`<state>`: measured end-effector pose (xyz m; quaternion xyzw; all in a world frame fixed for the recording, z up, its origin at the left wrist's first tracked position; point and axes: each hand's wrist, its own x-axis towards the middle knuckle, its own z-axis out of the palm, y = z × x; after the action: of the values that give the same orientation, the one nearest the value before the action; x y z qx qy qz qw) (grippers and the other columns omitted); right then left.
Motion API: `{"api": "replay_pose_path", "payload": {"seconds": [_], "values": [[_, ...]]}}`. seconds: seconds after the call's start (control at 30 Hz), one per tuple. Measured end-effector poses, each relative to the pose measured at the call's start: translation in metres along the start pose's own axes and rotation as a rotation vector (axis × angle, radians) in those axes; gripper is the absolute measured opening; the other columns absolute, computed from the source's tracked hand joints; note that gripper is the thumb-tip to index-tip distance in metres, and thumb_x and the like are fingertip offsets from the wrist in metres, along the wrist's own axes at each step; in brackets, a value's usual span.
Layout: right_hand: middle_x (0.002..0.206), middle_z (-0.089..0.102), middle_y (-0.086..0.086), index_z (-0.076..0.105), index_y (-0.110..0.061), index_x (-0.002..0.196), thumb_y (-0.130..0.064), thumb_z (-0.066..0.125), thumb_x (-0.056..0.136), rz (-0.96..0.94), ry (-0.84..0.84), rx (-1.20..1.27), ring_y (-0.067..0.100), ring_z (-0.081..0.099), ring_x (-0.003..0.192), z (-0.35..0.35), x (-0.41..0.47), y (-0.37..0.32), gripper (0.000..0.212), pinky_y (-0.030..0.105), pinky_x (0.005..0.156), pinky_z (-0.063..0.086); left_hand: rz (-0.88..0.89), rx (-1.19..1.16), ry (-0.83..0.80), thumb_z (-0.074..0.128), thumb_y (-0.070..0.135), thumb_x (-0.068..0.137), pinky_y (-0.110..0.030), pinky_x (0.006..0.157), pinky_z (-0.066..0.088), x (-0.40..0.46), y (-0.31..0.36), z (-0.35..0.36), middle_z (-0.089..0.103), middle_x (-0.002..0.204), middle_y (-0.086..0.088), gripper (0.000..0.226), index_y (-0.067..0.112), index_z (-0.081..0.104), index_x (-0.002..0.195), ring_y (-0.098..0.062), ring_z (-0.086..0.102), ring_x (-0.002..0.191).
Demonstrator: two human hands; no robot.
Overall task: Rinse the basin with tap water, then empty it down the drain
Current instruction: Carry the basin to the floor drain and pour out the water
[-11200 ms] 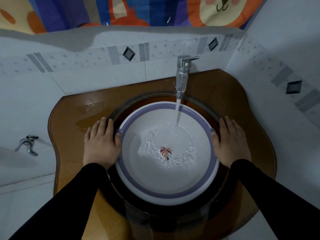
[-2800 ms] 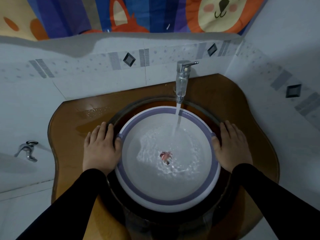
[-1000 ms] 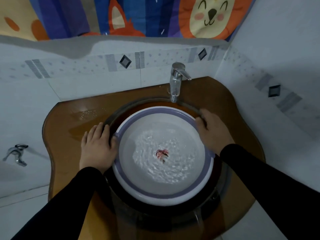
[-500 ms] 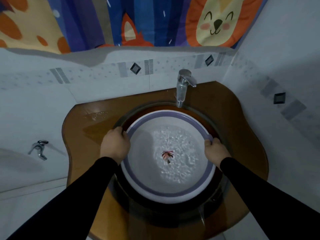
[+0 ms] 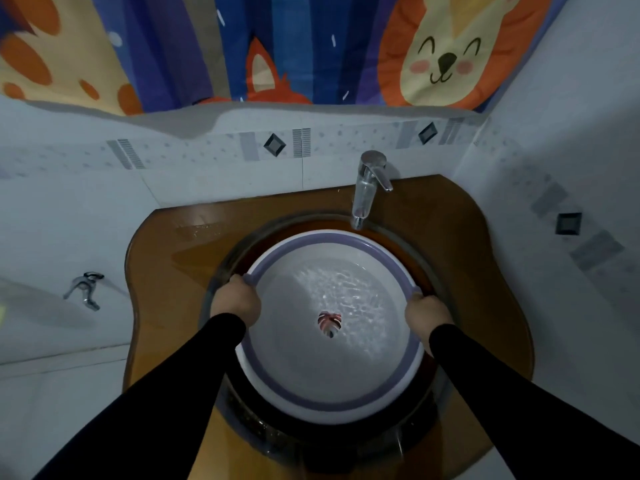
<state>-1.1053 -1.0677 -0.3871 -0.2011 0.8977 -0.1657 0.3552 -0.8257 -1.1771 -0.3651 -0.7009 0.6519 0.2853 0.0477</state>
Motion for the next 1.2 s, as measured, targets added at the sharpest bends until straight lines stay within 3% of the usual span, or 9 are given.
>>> {"api": "replay_pose_path", "payload": {"seconds": [0.1,0.2,0.27,0.37,0.53,0.67,0.83,1.07,1.2], "values": [[0.076,0.051,0.003,0.048,-0.030,0.109,-0.047,0.019,0.099,-0.022,-0.009,-0.007,0.025,0.052,0.061,-0.005,-0.007,0.003,0.035,0.027,0.047,0.039,0.011,0.013,0.012,0.030,0.022,0.105,-0.034,0.067,0.044,-0.001,-0.001,-0.002,0.061,0.107,-0.016,0.038,0.002,0.039,0.136,-0.028,0.057,0.083],[0.062,0.042,0.002,0.044,-0.031,0.094,-0.041,0.022,0.102,-0.067,0.000,-0.026,0.023,0.042,0.048,-0.012,-0.013,0.002,0.026,0.026,0.046,0.034,0.009,-0.043,0.048,0.031,0.026,0.105,-0.032,0.060,0.041,-0.004,-0.002,-0.005,0.055,0.087,-0.007,0.036,0.005,0.043,0.132,-0.021,0.054,0.070],[0.065,0.046,0.006,0.054,-0.024,0.114,-0.034,0.024,0.103,-0.095,-0.002,-0.062,0.025,0.046,0.053,-0.017,-0.015,0.000,0.034,0.028,0.049,0.036,0.017,-0.064,0.087,0.030,0.029,0.105,-0.030,0.056,0.037,-0.007,-0.001,-0.009,0.048,0.079,-0.003,0.037,0.006,0.045,0.129,-0.016,0.050,0.066],[0.077,0.048,0.008,0.047,-0.012,0.134,-0.031,0.025,0.103,-0.105,0.000,-0.047,0.026,0.050,0.060,-0.027,-0.023,-0.003,0.043,0.029,0.050,0.040,0.041,-0.103,0.131,0.030,0.032,0.104,-0.031,0.060,0.036,-0.016,0.000,-0.016,0.047,0.084,-0.003,0.038,0.006,0.046,0.126,-0.012,0.044,0.063],[0.081,0.054,0.014,0.046,-0.008,0.134,-0.028,0.028,0.103,-0.109,-0.018,-0.013,0.026,0.051,0.060,-0.040,-0.041,-0.008,0.041,0.031,0.057,0.041,0.064,-0.160,0.155,0.030,0.035,0.103,-0.032,0.058,0.037,-0.029,-0.006,-0.025,0.051,0.086,-0.005,0.038,0.006,0.048,0.121,-0.015,0.049,0.068],[0.100,0.057,0.015,0.039,-0.014,0.142,-0.028,0.027,0.103,-0.134,-0.026,0.007,0.028,0.055,0.070,-0.045,-0.052,-0.010,0.043,0.030,0.059,0.043,0.075,-0.194,0.162,0.030,0.037,0.102,-0.030,0.055,0.036,-0.040,-0.011,-0.033,0.051,0.088,-0.006,0.039,0.005,0.046,0.119,-0.017,0.050,0.069],[0.067,0.037,0.003,0.036,-0.016,0.143,-0.032,0.026,0.103,-0.129,-0.057,0.030,0.021,0.037,0.050,-0.048,-0.064,-0.009,0.044,0.026,0.044,0.030,0.081,-0.237,0.189,0.030,0.036,0.102,-0.036,0.068,0.039,-0.056,-0.015,-0.043,0.057,0.107,-0.016,0.040,0.003,0.046,0.119,-0.026,0.049,0.079],[0.083,0.052,0.010,0.037,-0.016,0.143,-0.021,0.027,0.103,-0.154,-0.083,-0.018,0.024,0.047,0.055,-0.049,-0.087,-0.015,0.042,0.027,0.051,0.037,-0.002,-0.209,0.221,0.026,0.035,0.104,-0.033,0.073,0.041,-0.078,-0.024,-0.059,0.057,0.103,-0.012,0.042,0.005,0.049,0.122,-0.023,0.051,0.085],[0.072,0.049,0.007,0.043,-0.016,0.140,-0.023,0.027,0.102,-0.180,-0.061,-0.050,0.023,0.048,0.054,-0.049,-0.101,-0.025,0.041,0.026,0.049,0.038,-0.010,-0.196,0.248,0.025,0.034,0.104,-0.034,0.074,0.040,-0.092,-0.032,-0.070,0.060,0.114,-0.018,0.044,0.002,0.048,0.122,-0.025,0.049,0.086]]}}
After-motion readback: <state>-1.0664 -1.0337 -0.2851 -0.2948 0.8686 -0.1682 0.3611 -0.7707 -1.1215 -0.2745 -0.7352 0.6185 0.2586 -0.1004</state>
